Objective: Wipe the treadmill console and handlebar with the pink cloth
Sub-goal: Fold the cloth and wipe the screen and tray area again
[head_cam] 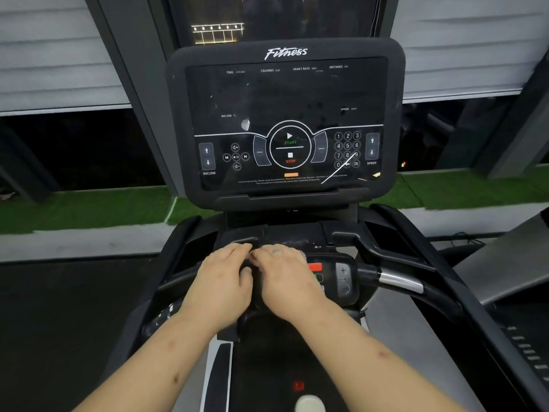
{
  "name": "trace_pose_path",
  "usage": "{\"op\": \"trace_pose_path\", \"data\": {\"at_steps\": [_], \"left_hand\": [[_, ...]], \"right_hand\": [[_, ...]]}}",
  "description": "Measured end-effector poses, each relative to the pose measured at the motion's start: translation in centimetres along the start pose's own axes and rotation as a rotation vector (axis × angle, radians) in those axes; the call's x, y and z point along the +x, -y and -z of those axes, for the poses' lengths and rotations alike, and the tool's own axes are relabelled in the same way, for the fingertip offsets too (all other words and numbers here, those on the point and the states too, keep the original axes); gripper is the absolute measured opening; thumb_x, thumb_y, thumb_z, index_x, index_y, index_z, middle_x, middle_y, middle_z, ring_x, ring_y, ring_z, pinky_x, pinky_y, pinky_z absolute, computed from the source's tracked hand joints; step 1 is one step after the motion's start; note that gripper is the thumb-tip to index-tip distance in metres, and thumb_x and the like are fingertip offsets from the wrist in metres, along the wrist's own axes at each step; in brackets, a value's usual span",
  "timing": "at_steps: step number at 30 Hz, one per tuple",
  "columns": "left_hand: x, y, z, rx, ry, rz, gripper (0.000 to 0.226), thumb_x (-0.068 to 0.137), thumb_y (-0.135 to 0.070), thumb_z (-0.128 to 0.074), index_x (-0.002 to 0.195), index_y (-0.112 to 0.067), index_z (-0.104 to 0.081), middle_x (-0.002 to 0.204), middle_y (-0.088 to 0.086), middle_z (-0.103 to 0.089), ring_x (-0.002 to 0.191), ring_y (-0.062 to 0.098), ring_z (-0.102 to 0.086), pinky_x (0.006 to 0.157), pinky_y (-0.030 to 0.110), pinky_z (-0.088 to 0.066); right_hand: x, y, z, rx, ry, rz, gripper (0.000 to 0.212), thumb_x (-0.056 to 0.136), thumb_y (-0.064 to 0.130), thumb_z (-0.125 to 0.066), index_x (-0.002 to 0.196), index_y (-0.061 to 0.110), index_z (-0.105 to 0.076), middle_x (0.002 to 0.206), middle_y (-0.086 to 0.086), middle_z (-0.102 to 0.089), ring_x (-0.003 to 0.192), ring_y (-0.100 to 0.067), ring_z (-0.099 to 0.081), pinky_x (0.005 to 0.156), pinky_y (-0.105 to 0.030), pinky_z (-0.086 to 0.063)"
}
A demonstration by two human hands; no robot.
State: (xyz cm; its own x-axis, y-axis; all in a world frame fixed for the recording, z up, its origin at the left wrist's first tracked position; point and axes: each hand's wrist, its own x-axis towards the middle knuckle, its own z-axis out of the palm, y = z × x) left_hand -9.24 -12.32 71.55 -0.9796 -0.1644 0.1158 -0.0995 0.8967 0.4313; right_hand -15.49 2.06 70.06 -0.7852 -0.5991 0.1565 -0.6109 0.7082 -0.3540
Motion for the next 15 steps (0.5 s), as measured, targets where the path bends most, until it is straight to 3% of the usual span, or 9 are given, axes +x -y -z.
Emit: {"op": "trace_pose_path", "data": {"at_steps": [7,12,15], "left_hand": [[0.3,-0.4,-1.1,0.022,0.024,0.019,0.053,0.105,-0.033,-0.049,0.157,-0.027,-0.04,0.158,-0.008,-0.043,0.147,0.013,-0.035,0.125,0.031,-0.022],[-0.1,-0.2,-1.9,0.025,0.022,0.051,0.054,0.106,-0.037,-0.048,0.158,-0.029,-0.037,0.159,-0.009,-0.041,0.148,0.012,-0.033,0.125,0.033,-0.022],[-0.5,0.5,-2.0,0.026,0.043,0.06,0.055,0.106,-0.04,-0.046,0.159,-0.03,-0.036,0.16,-0.009,-0.041,0.148,0.012,-0.032,0.126,0.035,-0.022]], "right_hand": [[-1.3,-5.4,2.3,0.048,-0.035,-0.183,0.045,0.099,0.015,-0.056,0.14,0.034,-0.057,0.137,0.011,-0.06,0.128,-0.015,-0.053,0.112,-0.042,-0.043],[-3.5,-9.7,3.1,0.24,-0.108,-0.354,0.032,0.108,0.035,-0.043,0.134,0.039,-0.062,0.134,0.013,-0.061,0.127,-0.012,-0.054,0.106,-0.037,-0.049],[-3.6,-9.8,3.1,0.217,-0.084,-0.367,0.033,0.108,0.031,-0.044,0.136,0.033,-0.061,0.134,0.007,-0.059,0.127,-0.015,-0.053,0.104,-0.039,-0.051]]}}
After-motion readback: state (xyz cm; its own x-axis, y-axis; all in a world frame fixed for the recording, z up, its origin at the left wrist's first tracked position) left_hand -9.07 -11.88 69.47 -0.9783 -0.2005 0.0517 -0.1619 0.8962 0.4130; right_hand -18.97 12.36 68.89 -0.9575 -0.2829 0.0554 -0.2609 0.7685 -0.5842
